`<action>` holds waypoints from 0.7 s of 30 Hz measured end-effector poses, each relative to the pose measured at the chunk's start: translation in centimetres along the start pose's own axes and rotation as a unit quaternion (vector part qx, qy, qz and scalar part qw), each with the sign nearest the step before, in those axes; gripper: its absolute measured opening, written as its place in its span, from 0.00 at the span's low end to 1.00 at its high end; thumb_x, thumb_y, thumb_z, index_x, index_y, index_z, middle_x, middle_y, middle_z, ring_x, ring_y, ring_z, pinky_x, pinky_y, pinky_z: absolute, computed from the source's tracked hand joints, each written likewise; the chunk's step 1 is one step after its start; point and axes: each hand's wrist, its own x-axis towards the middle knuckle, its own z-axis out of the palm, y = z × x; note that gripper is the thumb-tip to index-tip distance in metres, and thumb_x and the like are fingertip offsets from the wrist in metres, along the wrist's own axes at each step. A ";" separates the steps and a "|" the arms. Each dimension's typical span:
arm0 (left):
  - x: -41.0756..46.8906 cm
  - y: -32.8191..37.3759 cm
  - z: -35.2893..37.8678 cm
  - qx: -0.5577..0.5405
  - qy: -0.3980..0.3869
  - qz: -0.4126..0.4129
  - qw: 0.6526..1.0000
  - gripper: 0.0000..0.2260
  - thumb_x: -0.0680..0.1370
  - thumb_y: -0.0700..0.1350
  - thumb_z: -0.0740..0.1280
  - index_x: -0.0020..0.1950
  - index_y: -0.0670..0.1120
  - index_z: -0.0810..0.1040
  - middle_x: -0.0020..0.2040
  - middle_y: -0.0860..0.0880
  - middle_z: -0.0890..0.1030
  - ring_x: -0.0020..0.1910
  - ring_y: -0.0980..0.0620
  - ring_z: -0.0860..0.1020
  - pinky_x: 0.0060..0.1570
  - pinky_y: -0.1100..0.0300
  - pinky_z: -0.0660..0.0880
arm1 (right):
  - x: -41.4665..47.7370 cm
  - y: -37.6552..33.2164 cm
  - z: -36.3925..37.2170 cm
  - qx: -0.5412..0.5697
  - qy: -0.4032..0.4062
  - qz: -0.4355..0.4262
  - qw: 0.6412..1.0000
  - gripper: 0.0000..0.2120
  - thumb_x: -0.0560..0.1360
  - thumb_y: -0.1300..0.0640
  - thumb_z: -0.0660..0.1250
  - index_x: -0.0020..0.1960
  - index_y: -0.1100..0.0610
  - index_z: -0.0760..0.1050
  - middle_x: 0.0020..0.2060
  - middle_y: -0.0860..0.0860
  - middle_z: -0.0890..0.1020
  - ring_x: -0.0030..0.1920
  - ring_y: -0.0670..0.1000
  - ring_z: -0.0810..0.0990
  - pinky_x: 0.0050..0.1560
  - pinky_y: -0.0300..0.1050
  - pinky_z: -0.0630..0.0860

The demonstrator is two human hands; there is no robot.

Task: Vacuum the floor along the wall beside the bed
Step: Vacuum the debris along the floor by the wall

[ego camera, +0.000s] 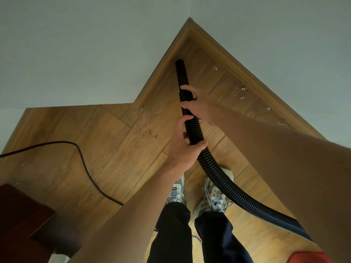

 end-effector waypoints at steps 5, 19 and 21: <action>-0.2 -0.2 0.1 0.024 -0.023 -0.001 0.999 0.29 0.72 0.34 0.74 0.62 0.63 0.71 0.57 0.50 0.78 0.57 0.45 0.80 0.48 0.45 0.84 | -0.9 1.0 -1.0 0.035 0.014 0.020 0.999 0.26 0.79 0.61 0.66 0.73 0.43 0.67 0.49 0.47 0.76 0.46 0.48 0.81 0.42 0.46 0.82; -0.9 -0.9 1.6 0.124 -0.068 0.001 0.990 0.31 0.72 0.37 0.74 0.63 0.68 0.70 0.62 0.50 0.76 0.60 0.44 0.79 0.55 0.42 0.81 | -3.8 4.5 -3.3 0.129 0.051 0.043 0.989 0.28 0.78 0.60 0.67 0.74 0.43 0.65 0.56 0.51 0.76 0.47 0.49 0.82 0.39 0.44 0.83; -0.9 -0.8 1.9 0.135 -0.073 0.003 0.988 0.31 0.72 0.37 0.74 0.63 0.68 0.70 0.63 0.50 0.75 0.60 0.44 0.78 0.55 0.42 0.81 | -4.0 4.8 -3.7 0.142 0.055 0.042 0.987 0.28 0.79 0.60 0.67 0.74 0.44 0.65 0.55 0.50 0.77 0.47 0.48 0.82 0.38 0.43 0.83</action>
